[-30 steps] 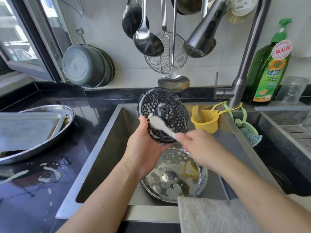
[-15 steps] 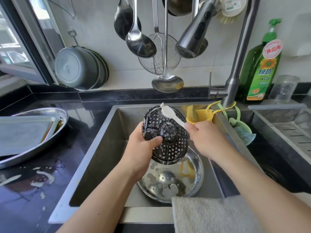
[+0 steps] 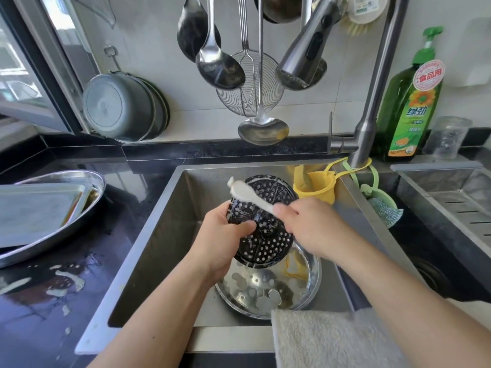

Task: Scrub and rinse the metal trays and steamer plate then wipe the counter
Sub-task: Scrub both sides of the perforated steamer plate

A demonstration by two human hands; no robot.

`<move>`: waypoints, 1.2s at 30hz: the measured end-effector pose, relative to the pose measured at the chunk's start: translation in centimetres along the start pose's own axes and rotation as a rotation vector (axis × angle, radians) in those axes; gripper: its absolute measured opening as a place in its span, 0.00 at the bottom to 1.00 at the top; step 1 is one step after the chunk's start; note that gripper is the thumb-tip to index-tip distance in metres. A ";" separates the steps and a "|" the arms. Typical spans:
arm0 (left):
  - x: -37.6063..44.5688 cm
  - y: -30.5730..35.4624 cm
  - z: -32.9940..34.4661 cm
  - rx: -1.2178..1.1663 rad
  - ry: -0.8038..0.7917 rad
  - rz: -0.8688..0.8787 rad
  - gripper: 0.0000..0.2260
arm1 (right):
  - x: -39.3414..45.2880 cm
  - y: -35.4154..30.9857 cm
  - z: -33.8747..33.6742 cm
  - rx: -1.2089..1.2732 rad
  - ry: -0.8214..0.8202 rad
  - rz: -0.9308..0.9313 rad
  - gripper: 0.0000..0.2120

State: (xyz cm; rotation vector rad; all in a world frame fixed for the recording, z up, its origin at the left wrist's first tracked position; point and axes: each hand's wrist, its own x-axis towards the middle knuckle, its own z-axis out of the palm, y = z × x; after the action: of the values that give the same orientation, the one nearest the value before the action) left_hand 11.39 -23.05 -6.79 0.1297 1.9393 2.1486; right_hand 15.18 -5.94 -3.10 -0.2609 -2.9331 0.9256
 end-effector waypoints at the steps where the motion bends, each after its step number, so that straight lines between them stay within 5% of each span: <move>1: 0.1 0.0 0.0 0.007 0.012 0.003 0.15 | 0.3 0.3 -0.5 0.030 0.040 0.054 0.28; 3: 0.1 0.0 0.1 0.029 0.031 0.015 0.16 | 0.6 0.7 -1.2 0.093 0.097 0.106 0.28; 8: 0.0 -0.3 0.0 0.121 0.018 0.079 0.14 | -1.4 -1.3 0.0 0.118 -0.123 0.020 0.24; 13: 0.1 -0.1 -0.4 0.135 0.023 0.088 0.16 | 0.2 0.5 -1.7 0.302 0.062 0.210 0.23; 17: 0.0 -0.1 -0.3 0.134 0.012 0.097 0.15 | -0.6 0.1 -0.8 0.349 -0.035 0.171 0.24; 20: -0.1 -0.1 0.0 0.074 -0.024 0.094 0.14 | -1.0 -1.0 -0.2 0.255 -0.110 0.070 0.25; 26: -0.1 0.5 -0.4 -0.164 -0.031 0.048 0.18 | 0.0 1.2 -2.1 0.368 0.068 0.238 0.23; 32: -0.1 0.6 -0.4 -0.275 -0.055 0.032 0.19 | -1.0 -0.3 0.3 0.125 -0.125 0.035 0.24; 36: -0.1 0.6 -0.5 -0.335 -0.030 0.043 0.20 | -0.1 0.6 -0.4 0.135 0.010 0.049 0.25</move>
State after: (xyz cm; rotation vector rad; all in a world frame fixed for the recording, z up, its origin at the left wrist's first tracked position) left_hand 11.27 -23.55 -6.28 0.1423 1.5451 2.4474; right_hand 15.41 -5.22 -3.08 -0.3304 -2.8509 1.1190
